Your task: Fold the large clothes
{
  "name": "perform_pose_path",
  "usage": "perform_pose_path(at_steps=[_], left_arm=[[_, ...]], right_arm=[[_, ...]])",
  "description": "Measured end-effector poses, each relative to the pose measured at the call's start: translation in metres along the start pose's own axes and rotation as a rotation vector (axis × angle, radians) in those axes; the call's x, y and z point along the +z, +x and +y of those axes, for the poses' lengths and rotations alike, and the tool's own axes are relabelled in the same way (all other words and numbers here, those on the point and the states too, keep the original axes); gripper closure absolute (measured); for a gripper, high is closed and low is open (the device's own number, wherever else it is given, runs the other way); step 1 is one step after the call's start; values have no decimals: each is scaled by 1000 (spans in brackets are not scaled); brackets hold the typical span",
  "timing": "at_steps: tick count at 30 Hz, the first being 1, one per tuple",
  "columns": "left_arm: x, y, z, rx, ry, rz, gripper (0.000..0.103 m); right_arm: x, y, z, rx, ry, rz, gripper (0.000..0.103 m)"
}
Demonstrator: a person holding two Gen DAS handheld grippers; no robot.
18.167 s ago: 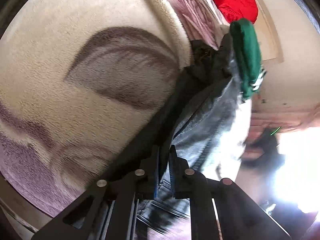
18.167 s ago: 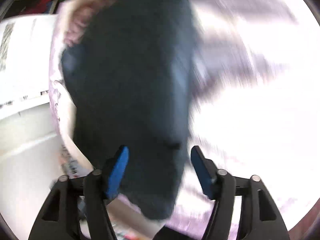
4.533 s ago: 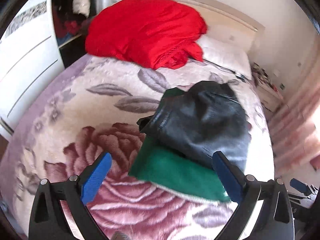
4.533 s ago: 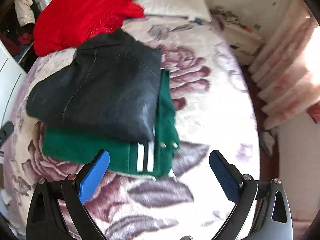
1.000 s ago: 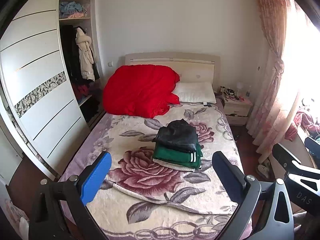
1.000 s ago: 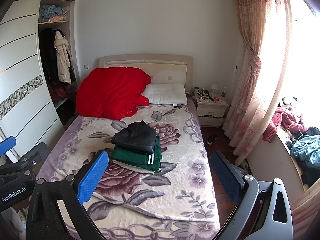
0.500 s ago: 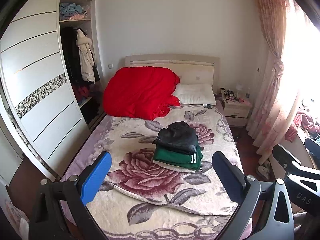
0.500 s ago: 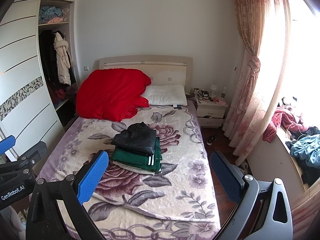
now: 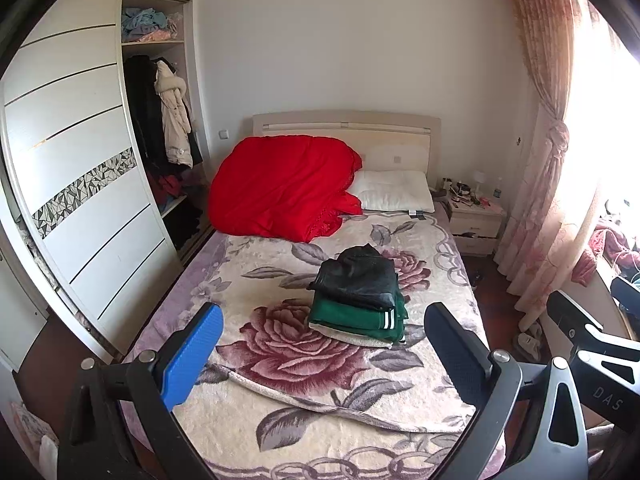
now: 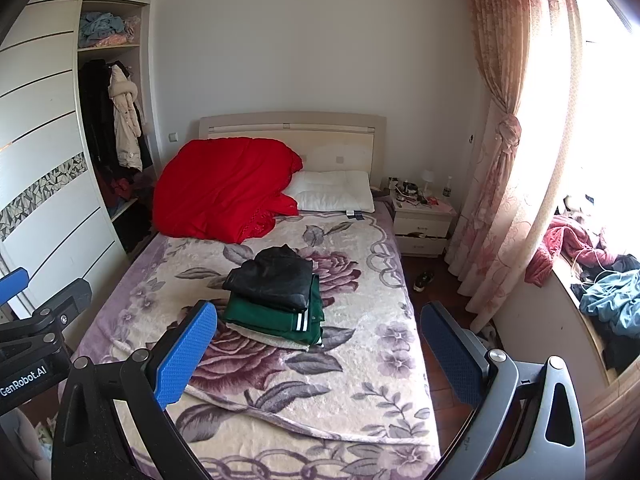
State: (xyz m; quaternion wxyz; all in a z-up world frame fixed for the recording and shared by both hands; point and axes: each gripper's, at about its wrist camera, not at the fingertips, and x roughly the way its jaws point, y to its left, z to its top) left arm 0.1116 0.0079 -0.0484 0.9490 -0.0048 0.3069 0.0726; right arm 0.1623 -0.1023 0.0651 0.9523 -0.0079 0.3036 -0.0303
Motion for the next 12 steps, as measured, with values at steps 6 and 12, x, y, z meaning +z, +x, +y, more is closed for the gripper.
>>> perform_pose_path(at_steps=[6, 12], left_arm=[[1, 1, 0, 4, 4, -1, 0], [-2, -3, -1, 17, 4, -13, 0]], right_arm=[[0, -1, -1, -3, 1, -3, 0], [1, -2, -1, -3, 1, -6, 0]])
